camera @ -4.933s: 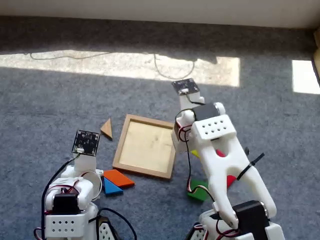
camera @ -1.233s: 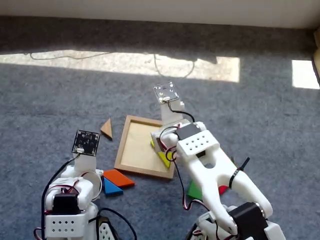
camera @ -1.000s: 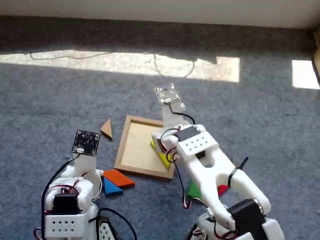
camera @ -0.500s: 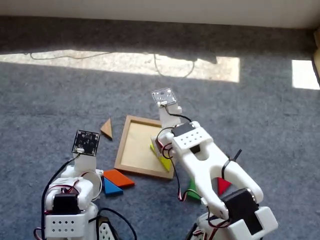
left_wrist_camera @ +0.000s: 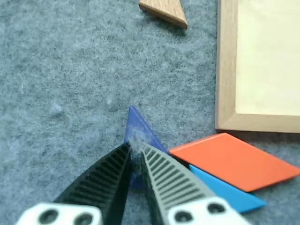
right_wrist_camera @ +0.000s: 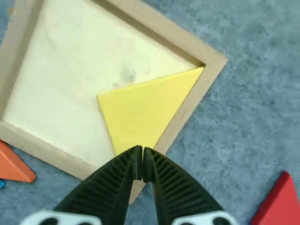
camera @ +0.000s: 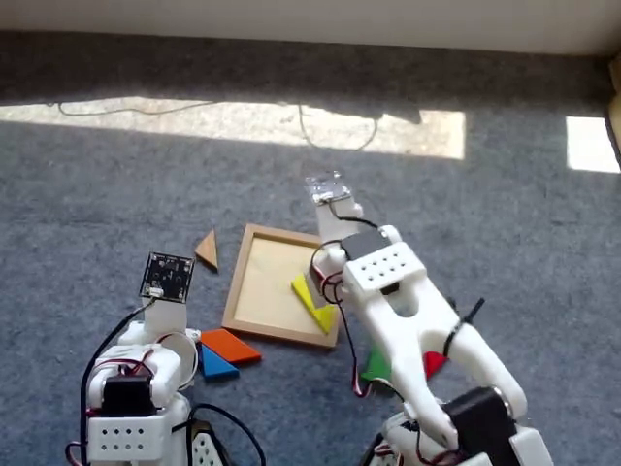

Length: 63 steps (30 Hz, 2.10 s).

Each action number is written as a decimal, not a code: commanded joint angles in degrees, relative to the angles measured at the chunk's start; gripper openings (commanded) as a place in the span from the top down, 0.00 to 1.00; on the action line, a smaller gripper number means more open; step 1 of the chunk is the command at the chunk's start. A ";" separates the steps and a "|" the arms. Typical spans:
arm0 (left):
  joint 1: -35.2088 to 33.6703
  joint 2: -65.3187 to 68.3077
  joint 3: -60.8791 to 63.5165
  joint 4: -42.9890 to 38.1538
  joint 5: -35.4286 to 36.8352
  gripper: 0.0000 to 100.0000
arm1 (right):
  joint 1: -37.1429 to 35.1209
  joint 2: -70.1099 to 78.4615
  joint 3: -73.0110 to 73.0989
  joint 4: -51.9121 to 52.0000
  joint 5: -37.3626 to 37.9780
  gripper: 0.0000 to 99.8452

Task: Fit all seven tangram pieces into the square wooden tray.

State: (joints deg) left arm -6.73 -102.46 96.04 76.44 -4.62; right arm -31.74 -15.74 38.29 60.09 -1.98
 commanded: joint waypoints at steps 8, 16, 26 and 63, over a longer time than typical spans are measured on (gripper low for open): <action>-0.48 -1.89 1.10 0.35 0.53 0.99 | 14.37 -21.67 -1.63 12.09 9.14 0.97; -0.48 -1.89 1.10 0.35 0.53 0.99 | 20.00 -20.97 7.96 11.21 9.23 0.82; -0.48 -1.89 1.10 0.35 0.53 0.99 | 24.04 -20.88 16.22 5.32 6.07 0.71; -0.48 -1.89 1.10 0.35 0.53 0.99 | 29.76 -20.79 18.07 2.95 5.98 0.65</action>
State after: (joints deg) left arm -6.73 -102.46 96.04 76.44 -4.62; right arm -2.20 -35.25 56.75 63.78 4.62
